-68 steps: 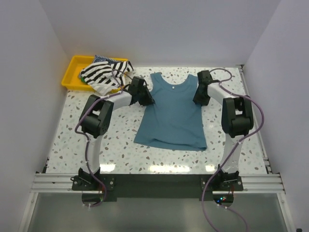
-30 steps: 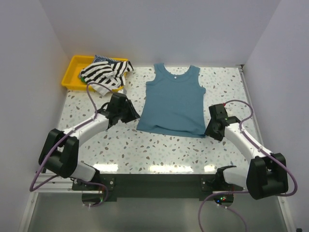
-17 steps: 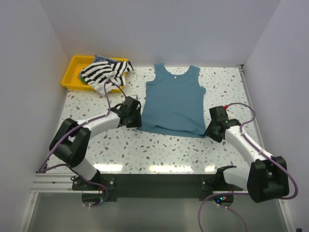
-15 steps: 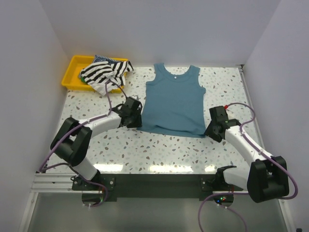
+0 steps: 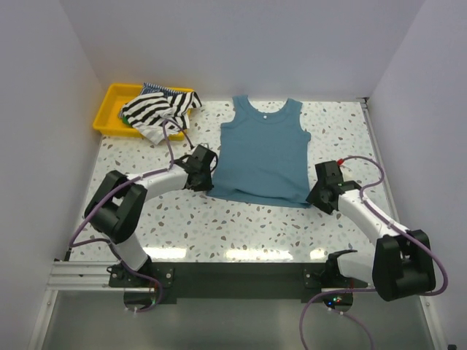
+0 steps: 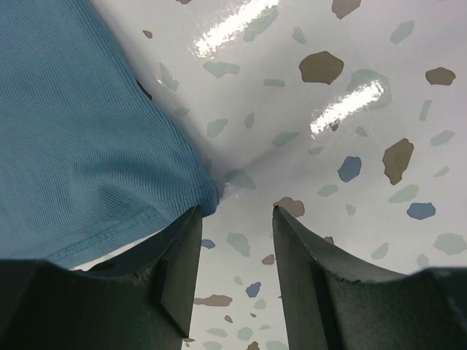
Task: Fold and stack the tank tops
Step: Flatten the tank top out
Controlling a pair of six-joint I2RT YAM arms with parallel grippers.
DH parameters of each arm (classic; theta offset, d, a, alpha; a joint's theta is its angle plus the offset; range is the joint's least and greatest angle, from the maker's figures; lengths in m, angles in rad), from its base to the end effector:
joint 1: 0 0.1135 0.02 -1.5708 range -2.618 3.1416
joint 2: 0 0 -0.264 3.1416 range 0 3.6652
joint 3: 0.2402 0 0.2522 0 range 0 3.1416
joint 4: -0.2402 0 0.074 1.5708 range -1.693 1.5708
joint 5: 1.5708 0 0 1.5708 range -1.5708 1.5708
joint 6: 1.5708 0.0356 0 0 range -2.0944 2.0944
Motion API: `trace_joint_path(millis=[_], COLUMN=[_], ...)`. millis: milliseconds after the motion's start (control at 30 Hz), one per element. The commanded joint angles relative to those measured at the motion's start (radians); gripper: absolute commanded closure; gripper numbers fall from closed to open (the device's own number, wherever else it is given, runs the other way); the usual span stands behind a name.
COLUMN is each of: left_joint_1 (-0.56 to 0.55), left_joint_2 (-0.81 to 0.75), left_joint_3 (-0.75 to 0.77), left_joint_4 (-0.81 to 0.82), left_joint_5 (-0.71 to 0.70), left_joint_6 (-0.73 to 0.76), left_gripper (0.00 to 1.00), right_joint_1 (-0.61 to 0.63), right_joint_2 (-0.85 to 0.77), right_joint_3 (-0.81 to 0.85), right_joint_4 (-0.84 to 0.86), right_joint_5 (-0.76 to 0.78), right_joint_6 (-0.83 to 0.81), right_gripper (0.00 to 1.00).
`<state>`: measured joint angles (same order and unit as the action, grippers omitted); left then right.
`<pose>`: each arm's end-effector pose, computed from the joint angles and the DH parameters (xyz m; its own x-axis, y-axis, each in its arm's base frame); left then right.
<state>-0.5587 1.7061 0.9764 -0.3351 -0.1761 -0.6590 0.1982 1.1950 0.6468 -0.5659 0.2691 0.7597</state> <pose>0.2840 -0.1702 0.1611 -0.8619 -0.1722 -0.4770 -0.0985 0.9795 -0.1756 0.2089 0.0323 0.1854 -0.6896 0.5387 -0.4841 0.5517 0.8237 0.1307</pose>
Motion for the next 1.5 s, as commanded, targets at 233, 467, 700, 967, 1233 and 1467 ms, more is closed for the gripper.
trace_joint_path(millis=[233, 467, 700, 967, 1233, 1467], left_joint_1=[-0.004, -0.006, -0.004, -0.001, 0.066, 0.089], left_joint_2=[0.01, 0.02, 0.021, -0.062, -0.152, -0.178], left_joint_3=[0.024, 0.022, 0.041, 0.09, 0.059, -0.054], left_joint_4=[-0.012, -0.009, -0.025, -0.079, -0.076, -0.004], left_joint_5=[-0.037, -0.036, -0.03, -0.011, 0.156, 0.282], left_joint_6=[0.021, 0.025, 0.033, 0.039, 0.019, 0.029], left_gripper=[0.78, 0.8, 0.91, 1.0, 1.0, 0.97], right_joint_1=[0.015, 0.032, 0.035, 0.033, -0.028, -0.037], right_joint_2=[0.097, 0.144, 0.163, 0.092, 0.049, 0.051], right_joint_3=[-0.01, -0.004, 0.03, 0.181, 0.264, 0.205], right_joint_4=[0.13, 0.152, 0.114, -0.101, -0.229, -0.22], right_joint_5=[-0.03, -0.004, 0.038, 0.192, 0.271, 0.208], right_joint_6=[0.038, 0.043, 0.033, -0.028, -0.085, -0.08], right_gripper=[0.54, 0.64, 0.89, 1.0, 1.0, 0.79])
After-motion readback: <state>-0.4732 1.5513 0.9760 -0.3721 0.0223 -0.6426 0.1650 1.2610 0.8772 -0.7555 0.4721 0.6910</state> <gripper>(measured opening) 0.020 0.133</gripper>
